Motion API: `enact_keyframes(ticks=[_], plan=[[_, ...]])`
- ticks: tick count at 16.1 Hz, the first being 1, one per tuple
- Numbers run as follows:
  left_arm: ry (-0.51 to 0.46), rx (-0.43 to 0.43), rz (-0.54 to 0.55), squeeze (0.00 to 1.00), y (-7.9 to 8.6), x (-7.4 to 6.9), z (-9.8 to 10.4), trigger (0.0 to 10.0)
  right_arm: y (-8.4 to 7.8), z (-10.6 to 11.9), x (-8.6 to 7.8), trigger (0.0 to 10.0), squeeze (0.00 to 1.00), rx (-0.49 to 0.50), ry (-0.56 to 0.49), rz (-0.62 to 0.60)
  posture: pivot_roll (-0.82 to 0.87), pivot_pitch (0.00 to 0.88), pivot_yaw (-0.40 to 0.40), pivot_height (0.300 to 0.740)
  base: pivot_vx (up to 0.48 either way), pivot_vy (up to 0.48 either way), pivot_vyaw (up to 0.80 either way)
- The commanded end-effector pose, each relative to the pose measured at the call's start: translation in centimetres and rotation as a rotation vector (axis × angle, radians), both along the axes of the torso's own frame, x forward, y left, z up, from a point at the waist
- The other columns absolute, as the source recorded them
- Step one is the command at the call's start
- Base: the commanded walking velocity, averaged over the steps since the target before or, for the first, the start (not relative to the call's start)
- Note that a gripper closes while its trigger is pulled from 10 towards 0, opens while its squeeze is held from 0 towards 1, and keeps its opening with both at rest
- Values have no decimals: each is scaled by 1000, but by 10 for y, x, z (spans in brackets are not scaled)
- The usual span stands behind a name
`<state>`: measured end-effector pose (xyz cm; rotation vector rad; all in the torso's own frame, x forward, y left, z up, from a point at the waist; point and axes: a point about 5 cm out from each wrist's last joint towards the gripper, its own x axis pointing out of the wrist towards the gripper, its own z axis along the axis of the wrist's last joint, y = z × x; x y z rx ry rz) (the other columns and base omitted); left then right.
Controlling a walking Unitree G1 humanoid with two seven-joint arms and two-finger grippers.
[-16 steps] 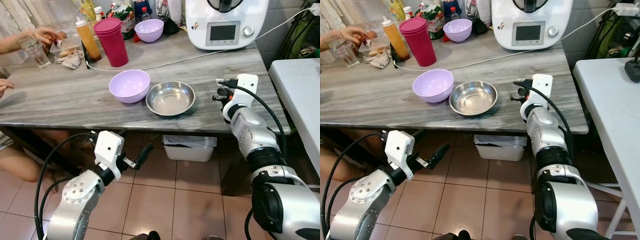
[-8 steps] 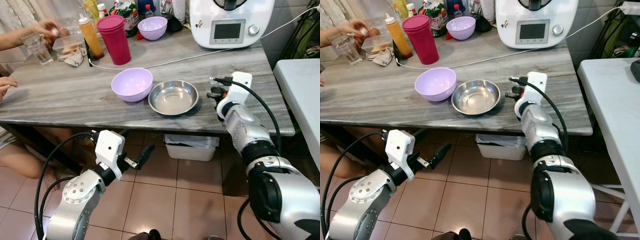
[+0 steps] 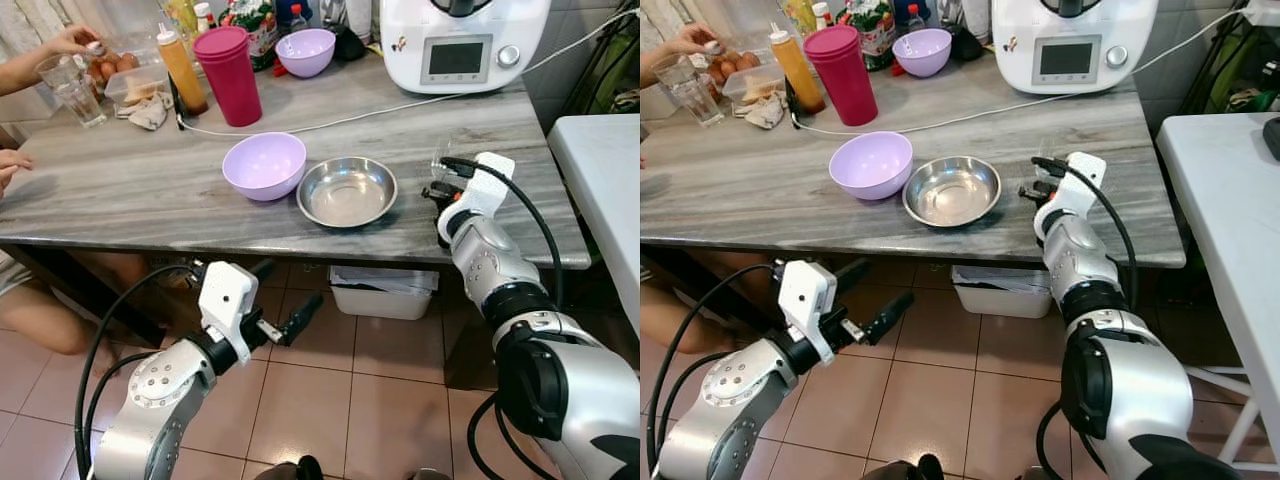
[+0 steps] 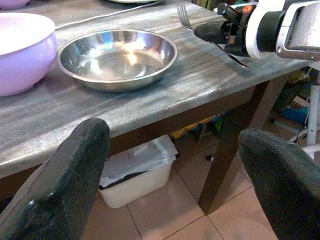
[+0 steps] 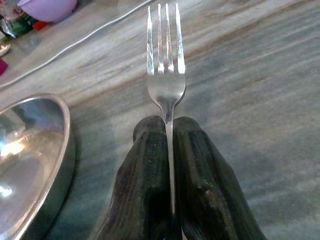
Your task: Setting the table
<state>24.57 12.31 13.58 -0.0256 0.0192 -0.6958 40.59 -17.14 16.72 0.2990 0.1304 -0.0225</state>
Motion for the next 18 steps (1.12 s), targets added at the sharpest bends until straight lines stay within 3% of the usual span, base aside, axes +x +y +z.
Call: enact_keyframes(ticks=[1, 2, 3, 4, 5, 7, 13, 14, 18], plan=[[-6, 11, -12, 0, 2, -2, 2, 10000, 5, 2, 1, 10000, 0, 31, -2, 5, -97, 152, 152, 740, 0, 0, 0], [-4, 12, -13, 0, 2, -2, 2, 10000, 5, 1, 1, 10000, 0, 35, -2, 3, -94, 152, 152, 740, 0, 0, 0], [-1, 13, -12, 0, 2, -2, 1, 10000, 6, 1, 1, 10000, 588, 36, -2, 2, -92, 151, 153, 740, 0, 0, 0], [-1, 14, -11, 0, 3, -2, 1, 10000, 5, 1, 1, 10000, 592, 36, -1, 1, -91, 151, 152, 740, 0, 0, 0], [1, 15, -10, 0, 3, -3, 0, 10000, 6, 1, 1, 10000, 784, 44, -1, 3, -88, 152, 152, 740, 0, 0, 0], [6, 19, -7, 0, 4, -3, -1, 10000, 6, 1, 1, 10000, 929, 39, 0, 5, -87, 153, 151, 740, 0, 0, 0], [9, 32, 1, 0, 4, -2, -3, 10000, 5, 1, 1, 10000, 941, 26, -3, 1, -89, 151, 153, 740, 0, 0, 0], [9, 35, 3, 0, 4, -2, -3, 10000, 4, 3, 2, 10000, 996, 26, -14, 2, -91, 147, 154, 740, 0, 0, 0], [0, 35, 8, 0, 4, 1, -2, 10000, 9, 19, 4, 10000, 1000, -29, -100, 41, -94, 141, 152, 740, 0, 0, 0]])
